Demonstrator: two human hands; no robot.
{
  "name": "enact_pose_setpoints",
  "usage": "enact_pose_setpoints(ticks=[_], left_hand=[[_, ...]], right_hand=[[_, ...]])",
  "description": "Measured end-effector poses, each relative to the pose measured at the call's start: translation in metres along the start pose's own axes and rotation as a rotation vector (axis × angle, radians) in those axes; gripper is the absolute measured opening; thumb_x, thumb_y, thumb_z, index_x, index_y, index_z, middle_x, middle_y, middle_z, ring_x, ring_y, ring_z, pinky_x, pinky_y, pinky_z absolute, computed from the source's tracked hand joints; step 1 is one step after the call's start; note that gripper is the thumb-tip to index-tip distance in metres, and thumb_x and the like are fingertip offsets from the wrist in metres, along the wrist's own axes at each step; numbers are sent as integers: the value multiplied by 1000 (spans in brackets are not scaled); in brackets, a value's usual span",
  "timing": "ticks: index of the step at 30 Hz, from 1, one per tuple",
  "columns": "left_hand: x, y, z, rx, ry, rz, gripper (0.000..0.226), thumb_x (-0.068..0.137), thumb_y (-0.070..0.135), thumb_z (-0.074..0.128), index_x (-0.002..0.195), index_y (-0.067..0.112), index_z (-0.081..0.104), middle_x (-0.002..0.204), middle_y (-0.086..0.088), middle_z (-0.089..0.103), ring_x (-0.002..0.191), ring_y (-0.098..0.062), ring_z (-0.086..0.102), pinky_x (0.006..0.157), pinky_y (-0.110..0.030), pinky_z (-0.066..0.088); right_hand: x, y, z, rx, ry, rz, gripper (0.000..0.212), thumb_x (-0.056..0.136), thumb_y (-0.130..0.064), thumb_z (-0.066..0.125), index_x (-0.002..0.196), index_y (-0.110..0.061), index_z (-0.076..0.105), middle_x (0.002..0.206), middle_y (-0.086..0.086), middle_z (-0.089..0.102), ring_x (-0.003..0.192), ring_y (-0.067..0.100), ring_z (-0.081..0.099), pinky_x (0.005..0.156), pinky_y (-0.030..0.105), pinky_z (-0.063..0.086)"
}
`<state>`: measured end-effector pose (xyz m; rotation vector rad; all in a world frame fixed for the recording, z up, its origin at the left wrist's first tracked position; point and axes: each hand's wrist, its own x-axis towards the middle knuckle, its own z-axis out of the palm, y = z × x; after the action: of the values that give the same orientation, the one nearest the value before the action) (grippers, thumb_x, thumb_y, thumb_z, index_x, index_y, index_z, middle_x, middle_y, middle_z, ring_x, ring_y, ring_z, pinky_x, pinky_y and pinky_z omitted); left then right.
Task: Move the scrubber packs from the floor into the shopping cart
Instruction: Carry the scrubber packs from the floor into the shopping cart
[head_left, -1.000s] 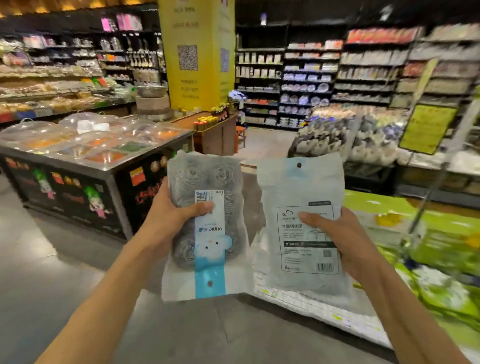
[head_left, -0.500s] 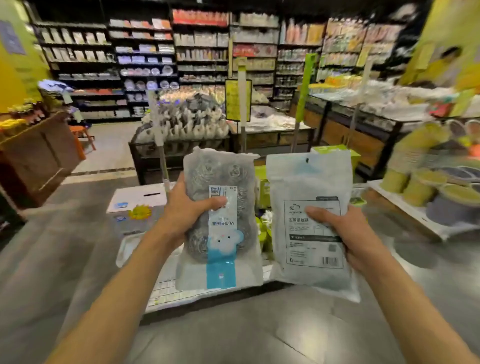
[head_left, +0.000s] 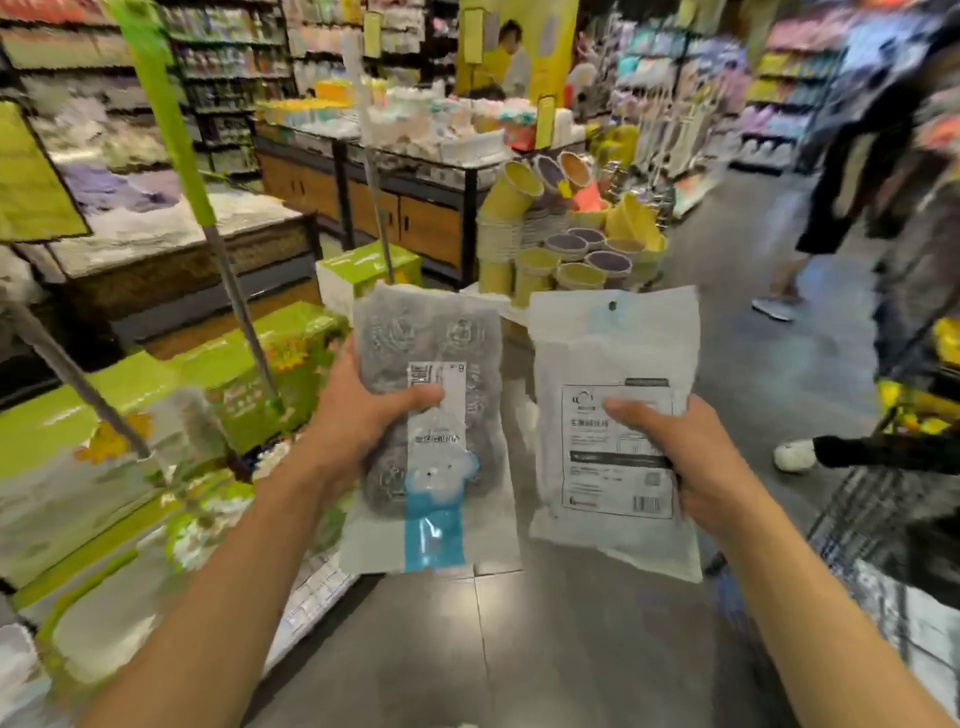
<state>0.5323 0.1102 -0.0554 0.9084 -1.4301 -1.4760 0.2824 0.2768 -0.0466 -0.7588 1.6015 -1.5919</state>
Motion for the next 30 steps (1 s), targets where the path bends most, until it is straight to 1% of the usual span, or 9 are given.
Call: enact_pose_setpoints(ticks=[4, 8, 13, 16, 19, 22, 25, 27, 30], left_hand=[[80, -17, 68, 43, -213, -16, 80, 61, 7, 90, 133, 14, 56, 114, -6, 76, 99, -21, 75, 76, -34, 62], [136, -27, 158, 81, -484, -17, 74, 58, 10, 87, 126, 16, 59, 104, 0, 78, 96, -19, 75, 73, -29, 62], [170, -50, 277, 84, -714, -108, 91, 44, 26, 100, 126, 24, 60, 115, -5, 76, 107, -31, 73, 94, -58, 57], [171, -68, 360, 125, -858, -137, 87, 49, 17, 98, 127, 19, 59, 111, -6, 78, 103, -30, 75, 86, -48, 61], [160, -82, 445, 139, -1035, -121, 78, 64, 1, 92, 131, 20, 56, 108, -2, 78, 97, -21, 77, 70, -33, 63], [144, -94, 521, 163, -1190, -124, 74, 71, -4, 87, 132, 22, 54, 112, -2, 77, 99, -20, 76, 77, -40, 64], [129, -107, 590, 215, -1304, -96, 72, 70, -1, 88, 128, 27, 56, 112, 0, 77, 101, -19, 75, 84, -45, 62], [119, -115, 635, 219, -1359, -67, 70, 69, 0, 89, 121, 33, 56, 109, 6, 77, 100, -14, 75, 84, -39, 61], [99, -125, 695, 251, -1480, -61, 74, 70, 0, 88, 130, 27, 53, 109, 6, 76, 95, -7, 75, 74, -25, 62]], right_hand=[[36, 11, -37, 62, 248, 21, 31, 88, -14, 77, 119, -12, 71, 104, 6, 80, 94, 25, 78, 74, 36, 64], [51, 24, -80, 96, 487, 59, 28, 86, -13, 80, 114, -12, 73, 101, 7, 80, 90, 26, 78, 78, 42, 64], [37, 31, -160, 163, 783, 67, 28, 85, -8, 79, 112, -13, 72, 99, 5, 81, 90, 25, 79, 71, 36, 63], [21, 42, -212, 179, 959, 76, 25, 84, -7, 79, 107, -14, 72, 93, 5, 81, 82, 21, 79, 64, 32, 63], [6, 59, -269, 135, 1113, 100, 29, 83, -12, 81, 111, -13, 72, 97, 4, 81, 84, 22, 79, 76, 41, 63], [-5, 75, -320, 175, 1226, 122, 38, 80, -17, 85, 115, -11, 70, 99, 6, 81, 87, 26, 79, 78, 44, 63], [-20, 85, -364, 181, 1325, 155, 38, 80, -17, 85, 114, -13, 70, 98, 4, 81, 84, 22, 79, 64, 34, 62], [-34, 91, -390, 187, 1383, 145, 35, 83, -15, 82, 116, -15, 70, 100, 2, 81, 87, 22, 78, 66, 34, 61], [-58, 101, -418, 178, 1473, 190, 37, 84, -17, 82, 119, -19, 70, 105, 0, 80, 92, 21, 78, 73, 38, 61]])
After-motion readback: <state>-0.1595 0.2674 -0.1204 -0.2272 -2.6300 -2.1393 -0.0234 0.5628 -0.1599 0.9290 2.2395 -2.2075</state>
